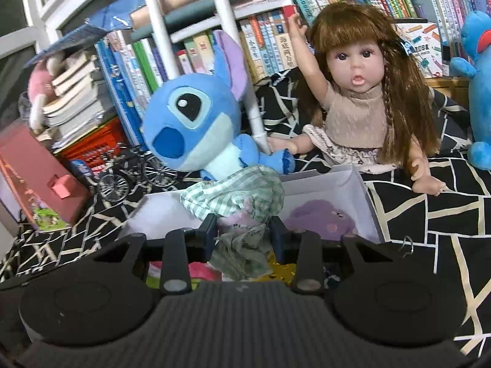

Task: Organize soft objects
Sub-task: 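Carry the checked cloth and white paper item into the white box and open both tools, then withdraw both tools from the box toward the remaining items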

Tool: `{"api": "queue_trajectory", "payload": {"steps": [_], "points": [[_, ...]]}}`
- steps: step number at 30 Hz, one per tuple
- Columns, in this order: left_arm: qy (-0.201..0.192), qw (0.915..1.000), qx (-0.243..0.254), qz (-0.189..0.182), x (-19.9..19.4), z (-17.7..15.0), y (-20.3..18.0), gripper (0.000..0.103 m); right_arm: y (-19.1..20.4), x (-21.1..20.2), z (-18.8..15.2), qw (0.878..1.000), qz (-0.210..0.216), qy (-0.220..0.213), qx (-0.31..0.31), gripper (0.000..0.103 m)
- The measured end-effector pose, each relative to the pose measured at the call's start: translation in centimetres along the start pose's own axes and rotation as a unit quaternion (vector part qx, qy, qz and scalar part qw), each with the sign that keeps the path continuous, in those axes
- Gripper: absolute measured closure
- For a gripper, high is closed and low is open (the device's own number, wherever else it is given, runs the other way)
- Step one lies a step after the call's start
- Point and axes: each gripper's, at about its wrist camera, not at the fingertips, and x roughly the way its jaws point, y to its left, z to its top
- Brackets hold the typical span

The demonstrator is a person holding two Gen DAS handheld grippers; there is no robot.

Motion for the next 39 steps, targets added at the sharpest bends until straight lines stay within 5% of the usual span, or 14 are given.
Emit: {"api": "queue_trajectory", "payload": {"steps": [17,21,28,39], "points": [[0.01,0.9999,-0.001,0.012,1.1,-0.4,0.4,0.072,-1.7,1.3,-0.8,0.999,-0.01,0.012,0.037,0.057],[0.005,0.9999,0.007,0.014,0.3,-0.6,-0.1,0.055,-1.6,0.4,-0.9,1.0,0.0,-0.001,0.03,0.039],[-0.016,0.9997,0.014,0.015,-2.2,-0.9,-0.6,0.025,-1.1,-1.9,-1.6,1.0,0.013,-0.025,0.006,0.028],[-0.061,0.9971,0.04,0.022,-7.9,-2.5,-1.0,0.014,0.7,-7.4,-3.4,0.996,0.043,-0.065,-0.046,0.014]]}}
